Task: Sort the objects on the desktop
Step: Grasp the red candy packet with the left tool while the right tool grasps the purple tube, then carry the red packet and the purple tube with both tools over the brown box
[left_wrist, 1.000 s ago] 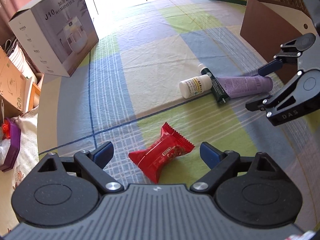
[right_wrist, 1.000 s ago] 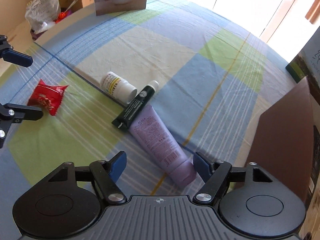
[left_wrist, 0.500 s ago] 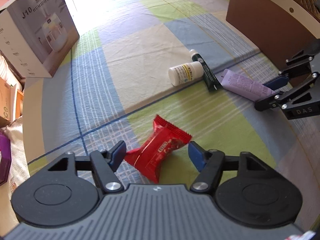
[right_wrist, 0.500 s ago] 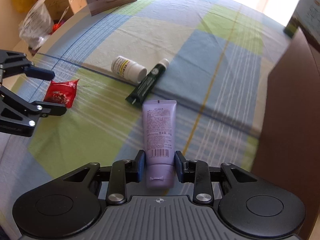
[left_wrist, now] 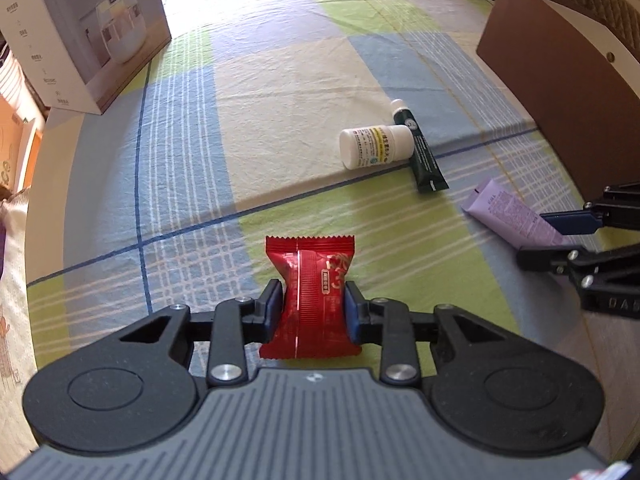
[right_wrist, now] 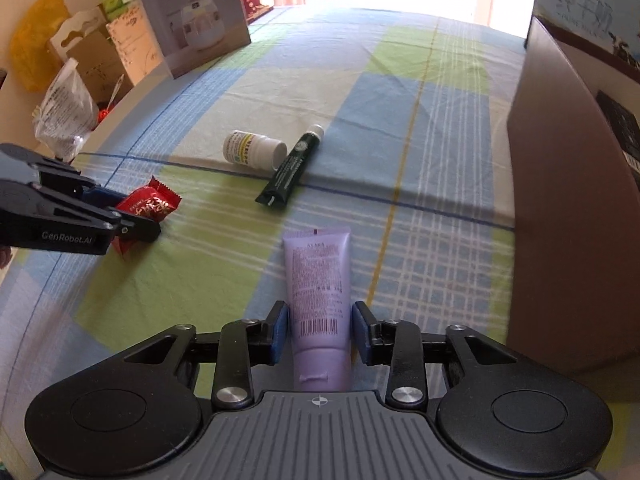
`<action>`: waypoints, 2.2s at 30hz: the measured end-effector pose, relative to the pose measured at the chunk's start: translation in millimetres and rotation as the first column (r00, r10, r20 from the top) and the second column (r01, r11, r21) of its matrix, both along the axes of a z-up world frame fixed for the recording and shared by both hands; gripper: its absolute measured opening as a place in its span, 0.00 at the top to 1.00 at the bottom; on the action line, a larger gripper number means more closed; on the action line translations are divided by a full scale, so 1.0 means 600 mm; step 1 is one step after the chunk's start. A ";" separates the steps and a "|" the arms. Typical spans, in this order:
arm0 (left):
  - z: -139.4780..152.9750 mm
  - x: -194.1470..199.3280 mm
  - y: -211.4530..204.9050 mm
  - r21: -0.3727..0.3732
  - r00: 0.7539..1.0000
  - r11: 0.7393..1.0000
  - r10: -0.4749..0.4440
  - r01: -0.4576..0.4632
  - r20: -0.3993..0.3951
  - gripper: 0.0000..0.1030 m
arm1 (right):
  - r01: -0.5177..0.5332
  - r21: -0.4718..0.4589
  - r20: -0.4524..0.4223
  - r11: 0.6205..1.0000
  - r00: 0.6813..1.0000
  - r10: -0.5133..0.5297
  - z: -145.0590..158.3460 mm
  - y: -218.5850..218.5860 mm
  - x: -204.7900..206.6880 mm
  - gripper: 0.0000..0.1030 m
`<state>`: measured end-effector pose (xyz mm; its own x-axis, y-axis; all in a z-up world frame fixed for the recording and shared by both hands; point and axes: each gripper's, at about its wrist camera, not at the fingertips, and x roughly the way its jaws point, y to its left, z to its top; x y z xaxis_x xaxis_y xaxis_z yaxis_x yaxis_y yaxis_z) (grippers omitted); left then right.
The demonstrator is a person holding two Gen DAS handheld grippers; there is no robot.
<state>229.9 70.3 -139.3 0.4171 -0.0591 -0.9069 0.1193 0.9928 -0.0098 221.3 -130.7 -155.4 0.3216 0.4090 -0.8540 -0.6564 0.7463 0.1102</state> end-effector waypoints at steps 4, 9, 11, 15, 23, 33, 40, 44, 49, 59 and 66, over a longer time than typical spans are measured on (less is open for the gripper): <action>0.001 -0.001 -0.012 0.012 1.000 1.000 0.018 -0.018 -0.010 0.74 | -0.030 -0.035 0.063 0.999 0.998 0.032 -0.006 0.015 -0.006 0.60; 0.001 -0.013 -0.029 0.014 0.999 1.000 0.028 -0.028 -0.022 0.74 | -0.019 -0.039 0.087 0.999 0.996 0.023 -0.012 0.017 -0.008 0.61; 0.001 -0.021 -0.036 0.015 0.999 1.000 0.028 -0.027 -0.023 0.74 | -0.019 -0.039 0.091 0.999 0.996 0.022 -0.012 0.016 -0.010 0.67; 0.003 -0.040 -0.048 0.011 0.999 1.000 0.023 -0.023 -0.030 0.77 | -0.020 -0.050 0.079 0.999 0.997 0.024 -0.007 0.013 -0.020 0.69; 0.007 -0.086 -0.075 -0.021 0.999 1.000 0.013 -0.014 -0.045 0.78 | -0.035 -0.048 0.049 0.998 0.998 0.038 -0.001 -0.011 -0.052 0.69; 0.032 -0.137 -0.129 -0.067 0.999 0.998 -0.001 -0.001 -0.034 0.78 | -0.032 0.042 -0.033 0.999 0.999 0.033 0.020 -0.083 -0.101 0.69; 0.075 -0.147 -0.186 -0.076 0.999 0.996 -0.036 0.038 0.025 0.78 | -0.009 0.130 -0.017 0.991 1.000 0.012 0.071 -0.144 -0.121 0.69; 0.110 -0.144 -0.224 -0.085 0.995 0.994 -0.068 0.075 0.076 0.78 | 0.015 0.178 -0.003 0.984 1.000 -0.014 0.103 -0.182 -0.125 0.69; 0.157 -0.134 -0.275 -0.097 0.983 0.987 -0.113 0.128 0.145 0.78 | 0.050 0.227 0.028 0.973 0.998 -0.058 0.139 -0.231 -0.124 0.69; 0.210 -0.100 -0.380 -0.105 0.954 0.970 -0.191 0.219 0.233 0.78 | 0.137 0.307 0.093 0.942 0.981 -0.173 0.210 -0.341 -0.097 0.69; 0.231 -0.064 -0.438 -0.103 0.937 0.964 -0.208 0.245 0.281 0.78 | 0.188 0.342 0.122 0.921 0.963 -0.242 0.242 -0.419 -0.055 0.69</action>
<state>191.5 -192.6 -0.6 0.6022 -0.2936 -0.7424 0.3570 0.9308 -0.0785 188.5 -381.8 -10.1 0.5533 0.5606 -0.6161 -0.5134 0.8120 0.2778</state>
